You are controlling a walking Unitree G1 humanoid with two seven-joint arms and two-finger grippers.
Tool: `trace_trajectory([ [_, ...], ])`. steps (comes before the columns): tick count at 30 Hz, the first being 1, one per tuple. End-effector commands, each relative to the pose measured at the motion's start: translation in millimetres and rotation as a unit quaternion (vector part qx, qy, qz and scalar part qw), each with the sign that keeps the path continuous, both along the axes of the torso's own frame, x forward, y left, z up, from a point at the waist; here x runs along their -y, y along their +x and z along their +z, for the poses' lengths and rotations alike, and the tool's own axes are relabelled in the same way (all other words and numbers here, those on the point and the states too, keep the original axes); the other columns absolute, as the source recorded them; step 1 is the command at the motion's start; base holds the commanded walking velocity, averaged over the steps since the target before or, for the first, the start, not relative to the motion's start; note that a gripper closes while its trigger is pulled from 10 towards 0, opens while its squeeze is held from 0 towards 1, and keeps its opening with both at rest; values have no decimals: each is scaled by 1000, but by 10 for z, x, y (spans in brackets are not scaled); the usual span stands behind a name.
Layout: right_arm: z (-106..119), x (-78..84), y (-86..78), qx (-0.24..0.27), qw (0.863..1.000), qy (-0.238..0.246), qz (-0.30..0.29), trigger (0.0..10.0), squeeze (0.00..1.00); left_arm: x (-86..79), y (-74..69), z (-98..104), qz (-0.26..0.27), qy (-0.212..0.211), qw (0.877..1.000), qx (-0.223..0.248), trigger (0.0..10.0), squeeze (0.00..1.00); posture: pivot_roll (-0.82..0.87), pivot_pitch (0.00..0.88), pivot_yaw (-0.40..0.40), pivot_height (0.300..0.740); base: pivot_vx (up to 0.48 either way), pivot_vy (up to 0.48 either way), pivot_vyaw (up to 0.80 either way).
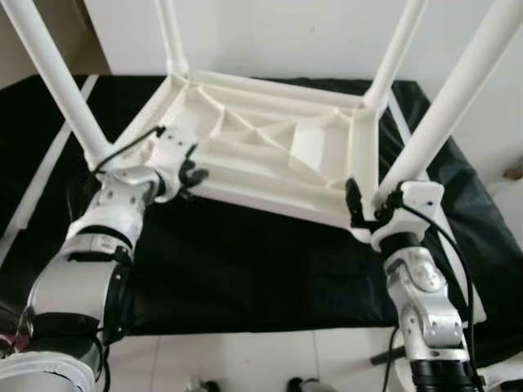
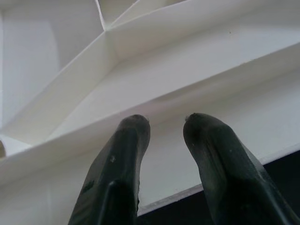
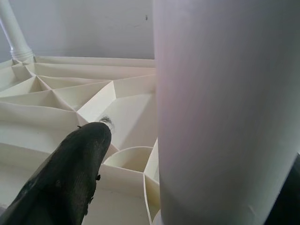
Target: Building children table
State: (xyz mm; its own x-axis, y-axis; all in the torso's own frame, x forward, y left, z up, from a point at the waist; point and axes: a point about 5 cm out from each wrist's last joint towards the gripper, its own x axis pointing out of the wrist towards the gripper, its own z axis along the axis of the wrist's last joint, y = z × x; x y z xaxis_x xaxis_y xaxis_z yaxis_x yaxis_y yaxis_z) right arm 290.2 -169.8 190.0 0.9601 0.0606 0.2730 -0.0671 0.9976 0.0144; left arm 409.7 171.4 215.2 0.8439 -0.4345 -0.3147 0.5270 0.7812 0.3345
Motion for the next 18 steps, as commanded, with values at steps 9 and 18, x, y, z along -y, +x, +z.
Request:
trace_trajectory([
  [9, 0, -42, 75, 4, 1000, -20, 23, 10000, 0, -187, -50, -233, 71, 51, 996, -25, 10000, 0, -114, 171, 32, 740, 0, 0, 0],
  [18, -34, 16, 168, 2, 996, -69, 53, 10000, 0, -179, -341, -326, -72, 75, 990, -93, 10000, 0, -75, 178, 53, 740, 0, 0, 0],
])
